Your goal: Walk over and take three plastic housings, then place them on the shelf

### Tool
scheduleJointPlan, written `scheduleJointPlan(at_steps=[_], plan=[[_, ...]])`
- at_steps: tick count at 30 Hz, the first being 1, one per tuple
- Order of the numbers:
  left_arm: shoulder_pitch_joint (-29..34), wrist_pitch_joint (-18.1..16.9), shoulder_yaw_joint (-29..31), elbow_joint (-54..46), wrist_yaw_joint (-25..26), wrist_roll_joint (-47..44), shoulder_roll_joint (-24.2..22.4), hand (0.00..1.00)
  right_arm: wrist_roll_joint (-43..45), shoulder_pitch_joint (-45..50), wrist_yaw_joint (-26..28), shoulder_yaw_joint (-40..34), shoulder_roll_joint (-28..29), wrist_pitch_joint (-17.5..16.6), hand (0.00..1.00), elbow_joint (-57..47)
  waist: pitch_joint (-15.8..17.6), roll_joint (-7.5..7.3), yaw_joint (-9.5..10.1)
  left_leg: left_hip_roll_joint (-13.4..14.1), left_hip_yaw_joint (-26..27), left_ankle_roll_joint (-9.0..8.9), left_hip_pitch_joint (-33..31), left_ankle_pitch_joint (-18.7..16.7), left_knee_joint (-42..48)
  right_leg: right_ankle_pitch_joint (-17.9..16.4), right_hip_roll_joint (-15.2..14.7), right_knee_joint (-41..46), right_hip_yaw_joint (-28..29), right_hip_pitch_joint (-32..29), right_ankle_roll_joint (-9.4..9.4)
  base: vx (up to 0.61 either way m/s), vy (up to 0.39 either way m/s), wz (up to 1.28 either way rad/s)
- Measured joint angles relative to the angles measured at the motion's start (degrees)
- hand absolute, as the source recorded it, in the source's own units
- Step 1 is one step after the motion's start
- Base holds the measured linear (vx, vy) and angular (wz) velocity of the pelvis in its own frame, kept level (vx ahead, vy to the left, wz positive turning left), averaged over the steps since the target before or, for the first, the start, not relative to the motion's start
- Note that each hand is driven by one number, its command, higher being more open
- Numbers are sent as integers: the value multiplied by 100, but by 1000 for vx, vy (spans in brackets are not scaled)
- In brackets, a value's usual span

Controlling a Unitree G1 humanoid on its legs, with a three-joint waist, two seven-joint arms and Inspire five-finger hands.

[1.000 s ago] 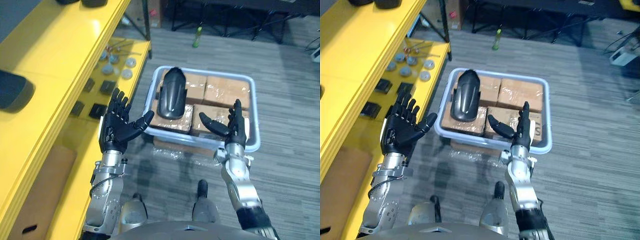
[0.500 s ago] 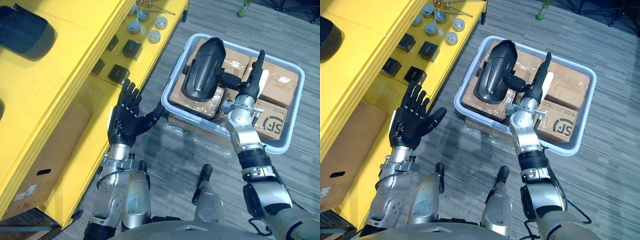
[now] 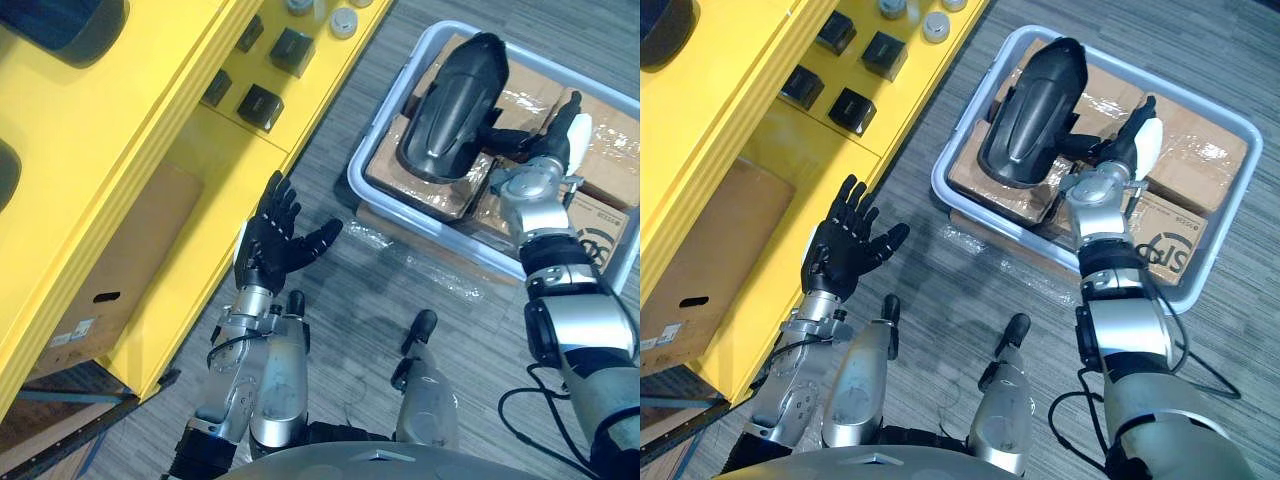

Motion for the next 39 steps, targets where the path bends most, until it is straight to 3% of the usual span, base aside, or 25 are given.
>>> scheduleJointPlan(at_steps=[4, 5, 10, 12, 17, 21, 25, 29, 32, 35, 39], plan=[[3, 0, -88, 271, 55, -66, 0, 100, -134, -395, 552, 344, -277, 250, 0, 595, 37, 84, 61, 1, -113, 2, -181, 0, 136, -22, 0, 118, -97, -91, -29, -82, 39, 12], [52, -1, -96, 491, 111, -219, 9, 100, -634, -625, 1012, 778, -828, 359, 0, 1016, 49, 107, 164, 1, -179, 9, -286, 34, 142, -37, 0, 178, -164, -156, -47, -127, 53, 12], [102, -19, -223, 499, 113, -219, 36, 100, -684, -749, 1164, 893, -860, 517, 0, 1178, 48, 122, 178, 5, -186, 3, -282, 79, 125, -37, 3, 179, -180, -156, -48, -19, 8, 2], [100, -32, -310, 494, 93, -218, 33, 100, -1111, -719, 1297, 1239, -843, 677, 0, 1215, 48, 122, 184, 11, -188, 2, -269, 84, 121, -37, 7, 179, -186, -144, -48, 0, 0, 0], [244, -32, -293, 340, 93, -213, 68, 100, -1128, -812, 1177, 1099, -840, 1111, 0, 1220, 50, 119, 197, 14, -175, -8, -25, 139, -25, -55, 8, 179, -207, 35, -77, 0, 0, 0], [539, -36, -208, -159, 36, -209, 147, 100, -1123, -682, 1001, 872, -839, 1131, 0, 1135, 54, 111, 141, 41, -130, -48, 196, 250, -283, -82, 30, 178, -210, 129, -119, 4, -9, -3], [609, 0, -136, -479, -28, 12, 279, 100, -1145, -339, 660, 634, -839, 982, 0, 338, 74, 70, 10, 113, -85, -113, 555, 395, -624, -95, 101, 147, -201, 313, -141, 13, -25, -6], [560, 192, 145, -754, -227, -17, 294, 100, -1608, 383, 367, 516, -790, 464, 0, -1349, -1, -62, -133, 213, 66, -192, 1159, 585, -1189, -89, 231, -133, -200, 698, -150, 32, -53, -11], [588, 520, 172, -1046, -488, -391, 277, 100, -2056, 1132, 143, 213, -506, 16, 0, -2333, -372, -278, -214, 222, 187, -247, 1517, 846, -1841, -87, 266, -269, -212, 768, -151, 90, -48, -7], [522, 922, 84, -1118, -676, -772, 270, 100, -2435, 1747, 36, 172, -35, -277, 0, -2809, -806, -476, -282, 231, 364, -278, 1896, 891, -2200, -86, 299, -435, -175, 965, -149, 105, -12, -16], [246, 1206, -99, -1104, -654, -691, 257, 100, -2714, 2279, -82, 170, 343, -616, 0, -3335, -1116, -546, -429, 238, 523, -286, 2248, 894, -2421, -85, 314, -447, -185, 1118, -149, 86, 5, -18]])
